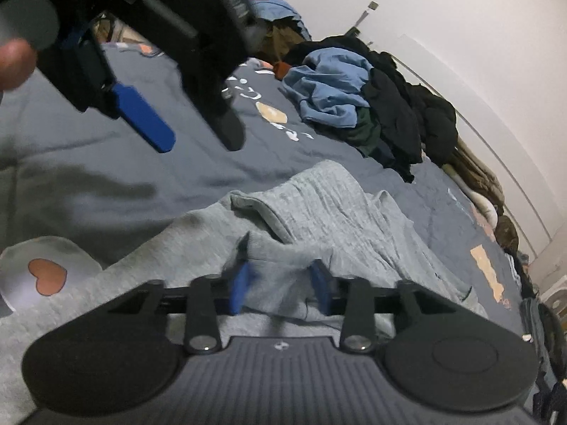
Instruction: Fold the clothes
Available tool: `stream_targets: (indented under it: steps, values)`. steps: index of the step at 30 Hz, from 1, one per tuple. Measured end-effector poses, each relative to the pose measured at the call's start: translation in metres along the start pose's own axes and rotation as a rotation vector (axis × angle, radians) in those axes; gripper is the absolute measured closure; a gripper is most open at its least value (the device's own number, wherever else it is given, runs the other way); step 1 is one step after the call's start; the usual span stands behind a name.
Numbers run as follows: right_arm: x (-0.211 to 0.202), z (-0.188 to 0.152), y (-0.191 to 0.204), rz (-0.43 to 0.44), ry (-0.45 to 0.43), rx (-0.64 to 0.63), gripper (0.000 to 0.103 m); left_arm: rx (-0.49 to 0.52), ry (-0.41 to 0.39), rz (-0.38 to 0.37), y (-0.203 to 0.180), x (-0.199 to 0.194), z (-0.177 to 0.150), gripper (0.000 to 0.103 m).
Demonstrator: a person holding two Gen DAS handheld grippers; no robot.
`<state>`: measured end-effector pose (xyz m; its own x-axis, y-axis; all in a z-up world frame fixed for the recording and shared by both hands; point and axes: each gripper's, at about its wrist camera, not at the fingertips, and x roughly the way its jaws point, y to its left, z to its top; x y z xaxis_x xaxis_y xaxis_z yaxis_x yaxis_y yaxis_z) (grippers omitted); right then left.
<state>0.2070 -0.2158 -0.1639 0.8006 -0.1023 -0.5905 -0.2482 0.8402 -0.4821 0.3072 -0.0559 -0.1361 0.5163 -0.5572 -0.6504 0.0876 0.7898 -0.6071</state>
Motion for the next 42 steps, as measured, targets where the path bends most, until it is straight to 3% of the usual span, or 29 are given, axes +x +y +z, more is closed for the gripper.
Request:
stream_targets:
  steps: [3,6,11,16,25,30,42]
  values:
    - [-0.009,-0.002,-0.014,-0.003,-0.020,0.061,0.089,0.052,0.004,0.014,-0.005,0.001,-0.001,0.055]
    - [-0.020,-0.005,-0.038,0.021,-0.038,0.201,0.093,0.127,0.012,0.029,-0.012,0.001,-0.003,0.055]
    - [-0.032,-0.020,-0.078,0.103,-0.034,0.436,0.094,0.485,0.023,0.073,-0.048,0.003,-0.029,0.055]
    - [-0.025,-0.032,-0.085,0.133,-0.008,0.473,0.094,0.725,0.033,0.108,-0.066,0.013,-0.058,0.055]
    - [-0.020,-0.026,-0.071,0.208,-0.012,0.405,0.088,0.756,0.015,0.121,-0.059,-0.008,-0.046,0.054]
    - [-0.011,-0.017,-0.058,0.207,0.010,0.360,0.064,0.775,0.037,0.099,-0.062,-0.006,-0.048,0.053]
    - [0.005,-0.004,-0.035,0.185,0.045,0.253,0.060,0.726,0.016,0.055,-0.059,-0.014,-0.037,0.050]
